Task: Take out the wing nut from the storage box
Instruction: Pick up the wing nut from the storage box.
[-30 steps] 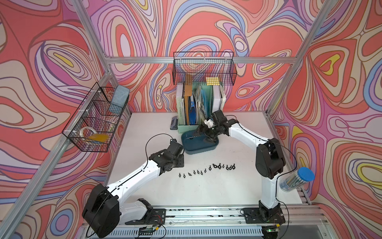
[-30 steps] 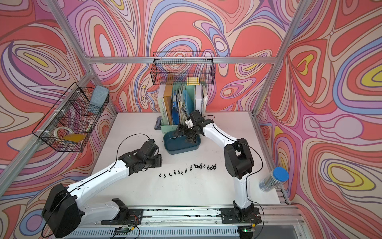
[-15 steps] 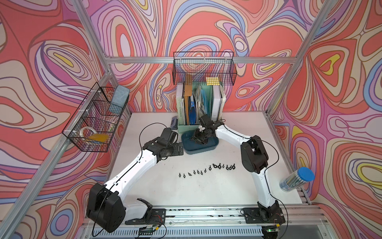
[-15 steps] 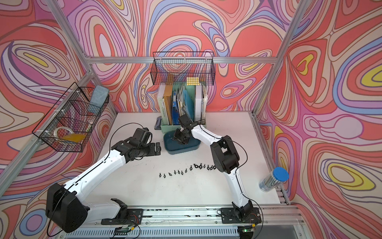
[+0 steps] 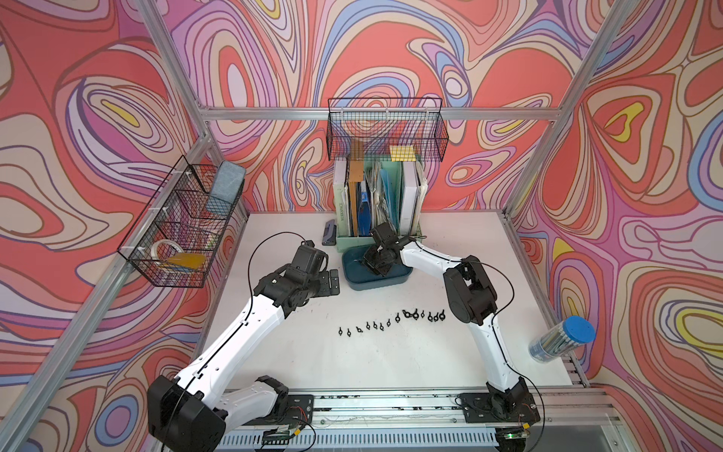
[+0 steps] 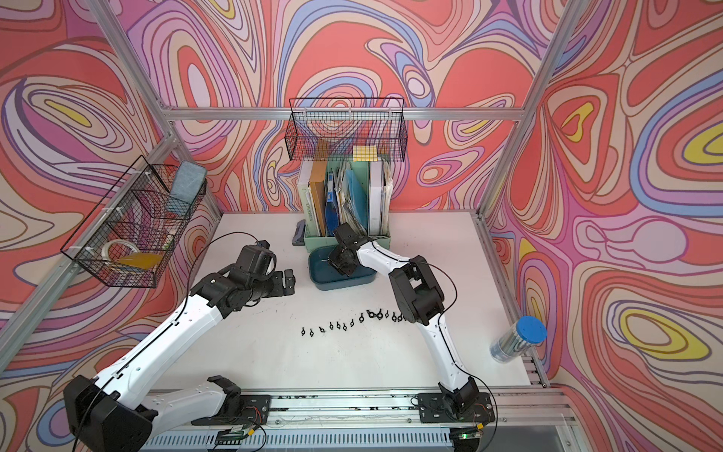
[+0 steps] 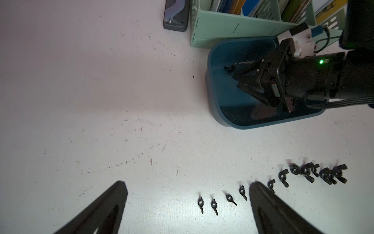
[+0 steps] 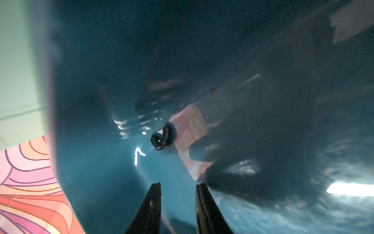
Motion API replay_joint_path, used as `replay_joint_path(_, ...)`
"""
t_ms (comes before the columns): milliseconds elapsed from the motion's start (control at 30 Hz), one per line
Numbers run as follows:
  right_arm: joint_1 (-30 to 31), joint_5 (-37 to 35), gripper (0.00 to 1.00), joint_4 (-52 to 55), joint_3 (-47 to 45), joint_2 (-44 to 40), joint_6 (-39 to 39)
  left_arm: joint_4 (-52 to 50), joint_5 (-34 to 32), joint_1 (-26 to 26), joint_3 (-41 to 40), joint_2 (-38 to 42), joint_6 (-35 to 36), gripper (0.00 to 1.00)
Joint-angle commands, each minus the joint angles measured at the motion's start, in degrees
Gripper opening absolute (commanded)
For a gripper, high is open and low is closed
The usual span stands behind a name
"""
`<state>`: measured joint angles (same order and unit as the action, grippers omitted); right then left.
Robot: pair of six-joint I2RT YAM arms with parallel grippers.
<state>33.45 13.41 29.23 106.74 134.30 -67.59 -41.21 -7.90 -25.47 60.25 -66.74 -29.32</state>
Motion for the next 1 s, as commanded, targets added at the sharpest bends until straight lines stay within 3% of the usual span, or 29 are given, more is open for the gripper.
replay_joint_path(0,0.0,-2.68,0.29,-2.56,1.43,2.41,-2.89,-2.51,-1.14,0.34,-1.18,0.52,0.76,0.99)
replay_joint_path(500,-0.05,-5.33,0.25,-7.61,1.15,2.0,-3.65,-2.34,-1.33,0.35,-1.54,0.28,1.15,0.99)
replay_joint_path(833,0.47,-10.3,0.21,-21.29,-5.14,0.03,-12.88,-1.68,-0.59,0.36,-1.97,0.26,1.34,0.99)
replay_joint_path(967,0.64,-12.62,0.21,-22.05,-5.04,0.62,-14.98,-1.14,-0.14,0.45,-2.75,0.9,1.64,0.99)
